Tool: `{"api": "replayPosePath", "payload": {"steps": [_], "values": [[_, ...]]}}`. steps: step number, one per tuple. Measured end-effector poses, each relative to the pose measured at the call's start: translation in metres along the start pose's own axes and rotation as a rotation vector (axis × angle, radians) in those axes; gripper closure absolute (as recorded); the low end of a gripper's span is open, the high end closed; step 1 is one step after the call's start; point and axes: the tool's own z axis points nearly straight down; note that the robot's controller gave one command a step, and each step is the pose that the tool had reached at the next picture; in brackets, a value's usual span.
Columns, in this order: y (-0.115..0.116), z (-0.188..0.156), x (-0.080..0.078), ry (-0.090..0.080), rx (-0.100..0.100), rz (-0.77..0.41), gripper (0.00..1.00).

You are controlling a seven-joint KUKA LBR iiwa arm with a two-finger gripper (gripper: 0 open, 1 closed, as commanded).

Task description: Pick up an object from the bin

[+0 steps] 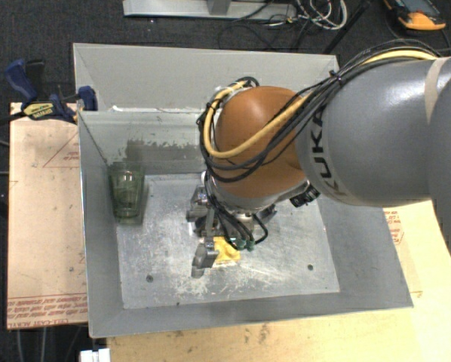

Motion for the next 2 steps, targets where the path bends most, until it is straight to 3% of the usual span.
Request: {"api": "replayPosePath", "payload": {"steps": [1,2], "values": [[-0.001,-0.004,-0.002,-0.007,-0.001,0.003,0.0],[-0.012,0.001,-0.018,-0.008,-0.003,-0.109,0.0]]}}
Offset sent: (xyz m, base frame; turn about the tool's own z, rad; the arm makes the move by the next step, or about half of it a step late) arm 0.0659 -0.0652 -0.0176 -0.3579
